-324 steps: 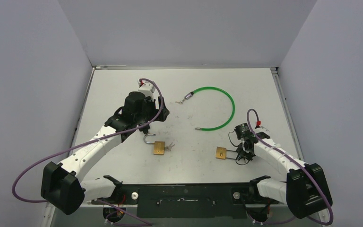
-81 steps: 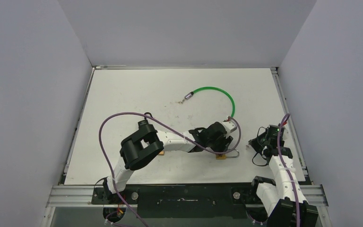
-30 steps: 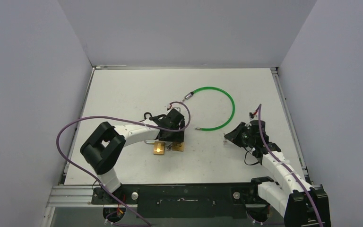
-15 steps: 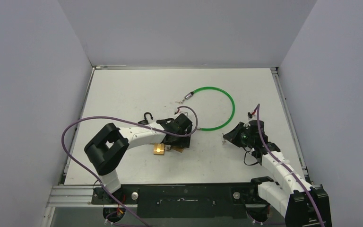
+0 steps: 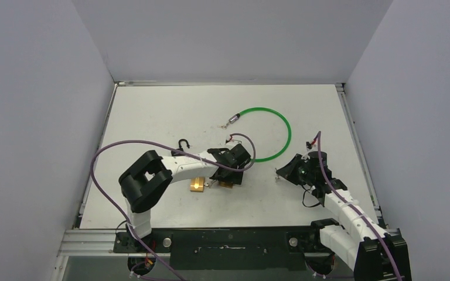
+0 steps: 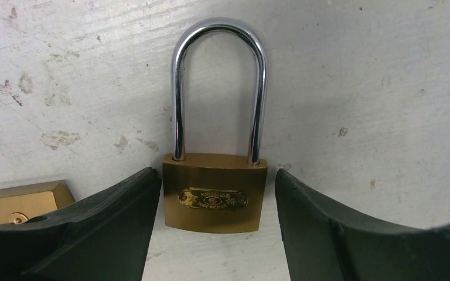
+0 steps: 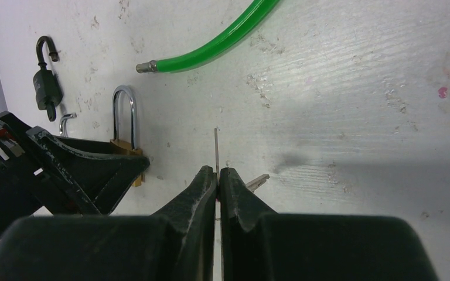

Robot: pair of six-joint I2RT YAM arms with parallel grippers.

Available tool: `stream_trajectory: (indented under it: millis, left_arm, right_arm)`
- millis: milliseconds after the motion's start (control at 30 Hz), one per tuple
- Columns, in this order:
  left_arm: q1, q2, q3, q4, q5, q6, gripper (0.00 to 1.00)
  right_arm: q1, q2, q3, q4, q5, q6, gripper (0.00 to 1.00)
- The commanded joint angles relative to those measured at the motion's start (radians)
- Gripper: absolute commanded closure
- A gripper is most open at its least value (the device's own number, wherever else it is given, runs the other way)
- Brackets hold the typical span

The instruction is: Unlock with the key

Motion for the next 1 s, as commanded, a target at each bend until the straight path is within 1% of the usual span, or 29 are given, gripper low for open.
stream_trajectory:
  millis: [0,133,200,233,333,467,600,700,833,967]
  left_arm:
    - [-0.011,0.051,0.060,-0.087,-0.060,-0.055,0.32]
    - [-0.020,0.084,0.088,-0.135,-0.074,-0.065,0.44]
    - [-0.024,0.086,0.088,-0.136,-0.070,-0.065,0.54]
    - [-0.023,0.083,0.087,-0.133,-0.068,-0.063,0.63]
    - [-0.023,0.064,0.085,-0.111,-0.058,-0.057,0.79]
    - [-0.006,0.028,0.085,-0.073,0.001,-0.051,0.90]
    - [0.058,-0.043,0.066,-0.017,0.095,-0.092,0.95]
    - [0.110,-0.098,0.057,0.023,0.172,-0.113,0.99]
    - [0.155,-0.161,0.062,0.021,0.216,-0.129,1.00]
    - [0.188,-0.200,0.035,0.072,0.280,-0.190,1.00]
  right_arm:
    - [0.005,-0.031,-0.006,0.044,-0.011,-0.020,1.00]
    - [0.005,-0.034,-0.007,0.038,-0.010,-0.018,1.00]
    - [0.005,-0.034,-0.007,0.041,-0.011,-0.018,1.00]
    - [0.005,-0.034,-0.006,0.041,-0.013,-0.017,1.00]
    - [0.005,-0.028,-0.007,0.048,-0.020,-0.021,1.00]
    - [0.006,-0.027,-0.011,0.083,-0.075,-0.041,1.00]
    - [0.034,-0.043,-0.020,0.163,-0.150,-0.059,1.00]
    - [0.096,-0.041,-0.014,0.210,-0.166,-0.068,1.00]
    - [0.222,-0.012,0.000,0.277,-0.152,-0.073,1.00]
    - [0.381,0.054,0.034,0.326,-0.097,-0.084,1.00]
